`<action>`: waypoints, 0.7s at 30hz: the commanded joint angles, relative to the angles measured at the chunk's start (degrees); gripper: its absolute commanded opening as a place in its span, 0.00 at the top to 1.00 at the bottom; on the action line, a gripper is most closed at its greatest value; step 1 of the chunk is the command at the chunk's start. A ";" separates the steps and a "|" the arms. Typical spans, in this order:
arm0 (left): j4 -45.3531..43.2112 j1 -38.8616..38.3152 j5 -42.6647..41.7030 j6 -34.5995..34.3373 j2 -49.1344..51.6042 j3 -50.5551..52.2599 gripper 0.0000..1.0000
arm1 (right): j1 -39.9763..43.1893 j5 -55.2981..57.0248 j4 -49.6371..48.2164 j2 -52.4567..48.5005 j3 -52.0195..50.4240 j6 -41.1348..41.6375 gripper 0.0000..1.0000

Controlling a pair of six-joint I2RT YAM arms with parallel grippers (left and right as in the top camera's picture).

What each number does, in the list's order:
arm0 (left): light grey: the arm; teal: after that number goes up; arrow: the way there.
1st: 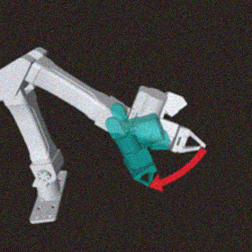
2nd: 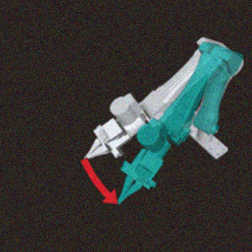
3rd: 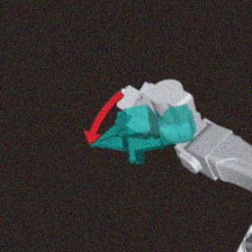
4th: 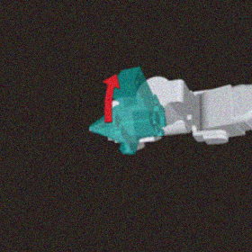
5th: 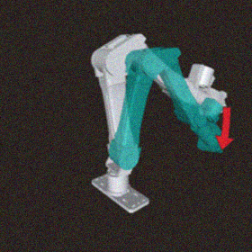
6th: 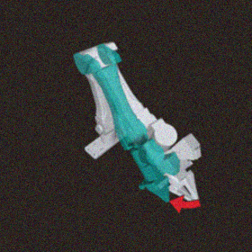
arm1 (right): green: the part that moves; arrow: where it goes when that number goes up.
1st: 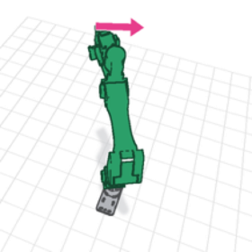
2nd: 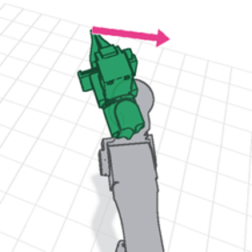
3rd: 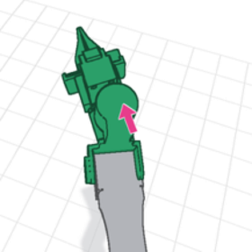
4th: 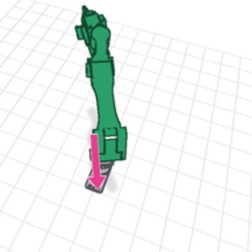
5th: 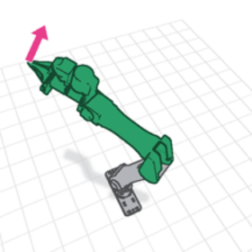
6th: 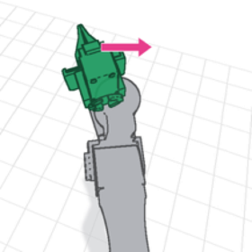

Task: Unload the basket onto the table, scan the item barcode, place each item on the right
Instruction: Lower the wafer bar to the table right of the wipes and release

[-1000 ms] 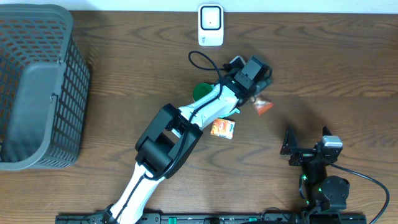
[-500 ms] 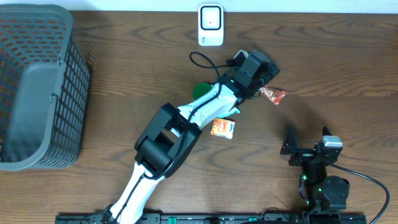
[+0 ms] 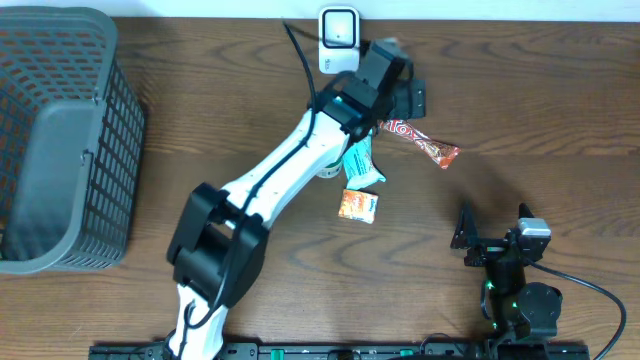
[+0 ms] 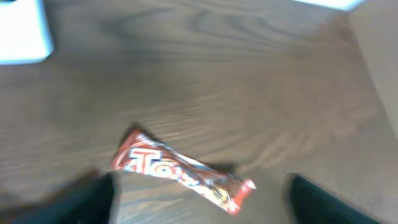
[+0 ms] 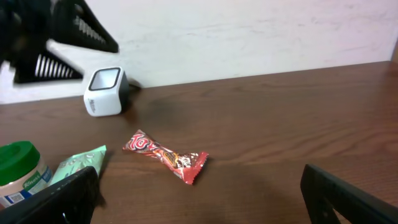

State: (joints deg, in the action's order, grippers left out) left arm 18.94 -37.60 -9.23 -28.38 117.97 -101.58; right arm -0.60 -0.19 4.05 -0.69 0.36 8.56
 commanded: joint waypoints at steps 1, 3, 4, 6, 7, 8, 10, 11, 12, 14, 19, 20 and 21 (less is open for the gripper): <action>0.50 -0.22 -5.05 7.23 1.07 -0.02 0.45 | 0.13 0.28 0.24 0.28 -0.04 0.59 0.01; 0.33 -0.07 -4.37 8.22 1.18 0.00 0.62 | 0.13 0.28 0.24 0.28 -0.04 0.59 0.01; 0.35 -0.04 -4.20 8.24 1.33 0.11 0.69 | 0.13 0.28 0.24 0.28 -0.04 0.59 0.01; 0.31 -0.02 -4.26 7.93 1.97 0.66 0.78 | 0.13 0.31 0.24 0.28 -0.04 0.59 0.01; 0.13 -0.11 -4.26 7.89 2.25 1.11 0.81 | 0.13 0.28 0.24 0.28 -0.04 0.59 0.01; -0.11 -0.33 -4.28 7.74 2.73 1.64 0.89 | 0.13 0.28 0.24 0.28 -0.04 0.59 0.01; -0.15 -0.72 -4.28 7.78 4.22 2.23 0.92 | 0.13 0.28 0.24 0.28 -0.04 0.59 0.01; -0.17 -0.87 -4.28 7.78 4.90 2.25 0.92 | 0.13 0.28 0.24 0.28 -0.04 0.59 0.01; -0.39 -1.05 -4.28 7.76 5.84 2.25 0.92 | 0.13 0.28 0.24 0.28 -0.04 0.59 0.01; -1.16 -1.42 -4.31 7.78 7.61 2.25 0.92 | 0.13 0.28 0.24 0.28 -0.04 0.59 0.01; -3.63 -1.73 -4.28 7.80 10.88 2.25 0.92 | 0.13 0.28 0.24 0.28 -0.04 0.59 0.01; -3.69 -1.73 -4.26 7.80 11.10 2.25 0.92 | 0.13 0.28 0.24 0.28 -0.04 0.59 0.01; -3.85 -1.73 -4.26 7.80 11.43 2.25 0.92 | 0.13 0.28 0.24 0.28 -0.04 0.59 0.01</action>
State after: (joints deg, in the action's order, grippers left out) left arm 15.99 -39.46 -13.43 -21.34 128.84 -99.66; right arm -0.60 -0.19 4.03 -0.69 0.36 8.56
